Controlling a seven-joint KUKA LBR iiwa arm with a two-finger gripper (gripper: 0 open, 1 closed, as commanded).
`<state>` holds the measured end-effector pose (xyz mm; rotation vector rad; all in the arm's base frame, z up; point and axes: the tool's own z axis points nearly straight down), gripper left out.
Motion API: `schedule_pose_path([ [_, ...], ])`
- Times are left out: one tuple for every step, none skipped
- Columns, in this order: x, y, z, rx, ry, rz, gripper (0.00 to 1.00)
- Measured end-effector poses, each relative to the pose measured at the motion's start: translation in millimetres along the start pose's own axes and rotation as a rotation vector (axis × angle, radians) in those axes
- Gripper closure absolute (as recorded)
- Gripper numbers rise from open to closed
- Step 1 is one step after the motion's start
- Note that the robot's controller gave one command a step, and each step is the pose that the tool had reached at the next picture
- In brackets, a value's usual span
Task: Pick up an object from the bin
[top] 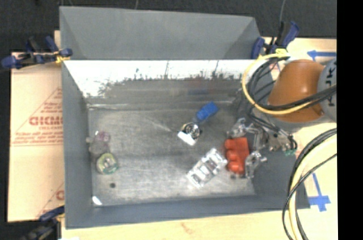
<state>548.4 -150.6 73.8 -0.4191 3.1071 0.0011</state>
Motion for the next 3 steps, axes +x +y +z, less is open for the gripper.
schedule_pose_path([
  [-1.0,0.3,-1.5,0.003,-0.004,-0.004,1.00],
  [-29.9,2.1,-122.9,0.005,-0.002,-0.333,1.00],
  [-91.7,20.7,-198.1,0.005,-0.005,-0.741,1.00],
])
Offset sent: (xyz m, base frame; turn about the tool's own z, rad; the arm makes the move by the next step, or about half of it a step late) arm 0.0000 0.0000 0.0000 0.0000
